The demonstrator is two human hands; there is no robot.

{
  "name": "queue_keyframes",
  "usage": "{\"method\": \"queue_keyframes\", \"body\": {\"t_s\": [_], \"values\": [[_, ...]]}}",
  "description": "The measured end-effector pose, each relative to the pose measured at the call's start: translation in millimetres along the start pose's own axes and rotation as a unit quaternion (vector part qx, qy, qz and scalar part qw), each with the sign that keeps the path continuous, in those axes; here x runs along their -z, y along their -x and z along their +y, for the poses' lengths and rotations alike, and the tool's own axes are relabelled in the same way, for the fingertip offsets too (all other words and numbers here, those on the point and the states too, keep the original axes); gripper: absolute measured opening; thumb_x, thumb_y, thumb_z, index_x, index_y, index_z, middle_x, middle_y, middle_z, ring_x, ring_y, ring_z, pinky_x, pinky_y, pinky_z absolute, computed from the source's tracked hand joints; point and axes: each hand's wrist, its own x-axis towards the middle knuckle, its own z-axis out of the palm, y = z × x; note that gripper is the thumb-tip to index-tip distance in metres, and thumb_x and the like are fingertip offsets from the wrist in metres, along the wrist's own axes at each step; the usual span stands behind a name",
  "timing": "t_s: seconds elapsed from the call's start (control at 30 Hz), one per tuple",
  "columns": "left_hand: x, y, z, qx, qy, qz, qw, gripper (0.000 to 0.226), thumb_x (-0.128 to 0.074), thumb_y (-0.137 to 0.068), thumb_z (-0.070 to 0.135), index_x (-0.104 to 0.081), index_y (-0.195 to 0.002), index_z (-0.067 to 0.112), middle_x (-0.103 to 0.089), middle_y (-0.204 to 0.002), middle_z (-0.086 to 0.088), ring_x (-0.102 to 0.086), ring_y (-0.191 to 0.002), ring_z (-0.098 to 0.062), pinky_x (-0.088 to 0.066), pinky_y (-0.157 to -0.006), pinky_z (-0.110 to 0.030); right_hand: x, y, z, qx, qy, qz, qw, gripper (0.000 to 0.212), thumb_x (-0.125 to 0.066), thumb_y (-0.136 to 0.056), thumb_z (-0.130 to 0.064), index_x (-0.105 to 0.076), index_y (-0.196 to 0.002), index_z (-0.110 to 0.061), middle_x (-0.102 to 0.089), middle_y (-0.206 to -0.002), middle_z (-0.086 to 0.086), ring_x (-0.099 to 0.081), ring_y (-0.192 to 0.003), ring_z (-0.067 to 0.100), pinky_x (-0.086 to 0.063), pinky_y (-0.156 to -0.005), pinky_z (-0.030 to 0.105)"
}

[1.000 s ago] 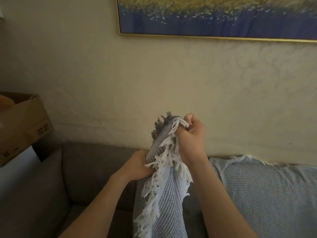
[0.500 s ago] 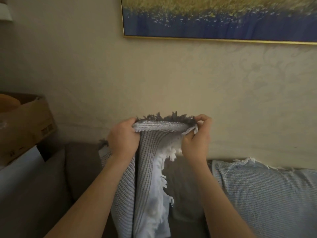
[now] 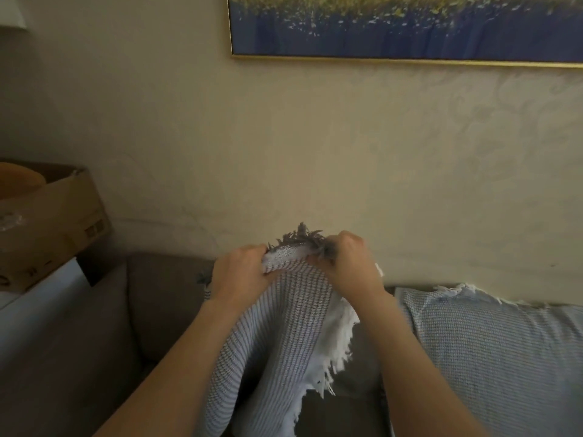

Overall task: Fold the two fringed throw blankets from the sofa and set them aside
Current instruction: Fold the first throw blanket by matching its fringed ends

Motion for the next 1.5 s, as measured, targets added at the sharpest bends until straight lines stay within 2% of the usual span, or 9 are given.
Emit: {"method": "queue_keyframes", "body": {"t_s": [0.33, 0.5, 0.7, 0.83, 1.0, 1.2, 1.3, 1.4, 1.5], "values": [[-41, 43, -51, 0.131, 0.006, -0.338, 0.932, 0.053, -0.075, -0.084, 0.066, -0.054, -0.101, 0.021, -0.059, -0.101, 0.003, -0.060, -0.092, -0.017, -0.054, -0.084, -0.037, -9, 20, -5, 0.001, -0.078, 0.227, 0.971, 0.036, -0.060, -0.076, 0.021, -0.046, -0.091, -0.008, -0.052, -0.093, 0.006, -0.041, -0.066, 0.025, -0.031, -0.050, 0.039], [-62, 56, -48, 0.184, 0.083, -0.205, 0.958, 0.028, -0.058, -0.104, 0.044, -0.068, -0.102, 0.018, -0.072, -0.100, 0.002, -0.066, -0.099, -0.018, -0.035, -0.118, -0.055, -5, 23, 1, -0.098, -0.182, 0.258, 0.944, 0.047, -0.048, -0.076, 0.022, -0.040, -0.098, -0.019, -0.049, -0.073, 0.000, -0.044, -0.059, 0.023, -0.023, -0.048, 0.039], [-39, 27, -16, 0.266, 0.299, -0.062, 0.914, 0.008, -0.053, -0.109, 0.015, -0.048, -0.107, 0.008, -0.060, -0.094, -0.007, -0.061, -0.086, -0.025, -0.043, -0.062, -0.028, -17, 32, 14, -0.173, -0.203, 0.110, 0.957, 0.038, -0.063, -0.086, -0.008, -0.058, -0.122, -0.021, -0.065, -0.102, 0.006, -0.060, -0.091, 0.026, -0.043, -0.075, 0.032], [-25, 6, -6, 0.221, 0.226, 0.045, 0.948, 0.011, -0.064, -0.103, 0.018, -0.054, -0.101, 0.012, -0.059, -0.084, 0.002, -0.057, -0.078, -0.022, -0.040, -0.063, -0.037, -16, 38, 25, -0.184, -0.144, -0.089, 0.968, 0.068, -0.081, -0.072, -0.040, -0.053, -0.132, -0.022, -0.063, -0.113, 0.002, -0.059, -0.109, 0.023, -0.053, -0.094, 0.039], [5, -15, -9, 0.140, 0.032, 0.117, 0.983, 0.023, -0.071, -0.096, 0.010, -0.052, -0.107, 0.017, -0.068, -0.096, -0.010, -0.064, -0.081, -0.035, -0.047, -0.061, -0.041, -2, 34, 47, -0.181, 0.037, -0.257, 0.949, 0.051, -0.076, -0.072, -0.064, -0.057, -0.086, -0.018, -0.064, -0.080, 0.001, -0.069, -0.079, 0.029, -0.062, -0.071, 0.044], [24, -27, -7, 0.057, -0.090, 0.140, 0.984, 0.041, -0.079, -0.083, -0.007, -0.062, -0.116, 0.008, -0.065, -0.096, -0.016, -0.062, -0.072, -0.035, -0.037, -0.057, -0.036, 3, 24, 32, -0.160, 0.193, 0.036, 0.968, 0.016, -0.062, -0.092, 0.000, -0.069, -0.101, -0.010, -0.066, -0.113, 0.009, -0.056, -0.107, 0.034, -0.047, -0.081, 0.042], [26, -22, -12, 0.056, -0.091, 0.122, 0.987, 0.042, -0.076, -0.084, -0.008, -0.069, -0.121, 0.010, -0.062, -0.095, -0.012, -0.060, -0.066, -0.034, -0.040, -0.054, -0.036, -8, 29, 34, -0.155, -0.022, -0.087, 0.984, 0.007, -0.066, -0.084, -0.009, -0.064, -0.091, -0.006, -0.060, -0.075, 0.010, -0.058, -0.077, 0.029, -0.044, -0.066, 0.044], [26, -17, -17, 0.075, -0.088, 0.121, 0.986, 0.042, -0.077, -0.084, -0.005, -0.068, -0.122, 0.013, -0.059, -0.094, -0.012, -0.057, -0.066, -0.032, -0.036, -0.054, -0.035, -15, 34, 37, -0.147, -0.225, -0.350, 0.897, 0.024, -0.073, -0.086, -0.028, -0.073, -0.105, -0.013, -0.076, -0.101, 0.014, -0.072, -0.091, 0.026, -0.060, -0.082, 0.040], [29, -17, -19, 0.091, -0.082, 0.131, 0.984, 0.039, -0.076, -0.086, -0.004, -0.069, -0.120, 0.014, -0.060, -0.095, -0.015, -0.059, -0.070, -0.033, -0.036, -0.055, -0.036, -29, 36, 28, -0.156, -0.220, -0.202, 0.942, 0.008, -0.062, -0.087, -0.019, -0.069, -0.087, -0.014, -0.072, -0.084, 0.013, -0.067, -0.073, 0.027, -0.060, -0.066, 0.043]]}}
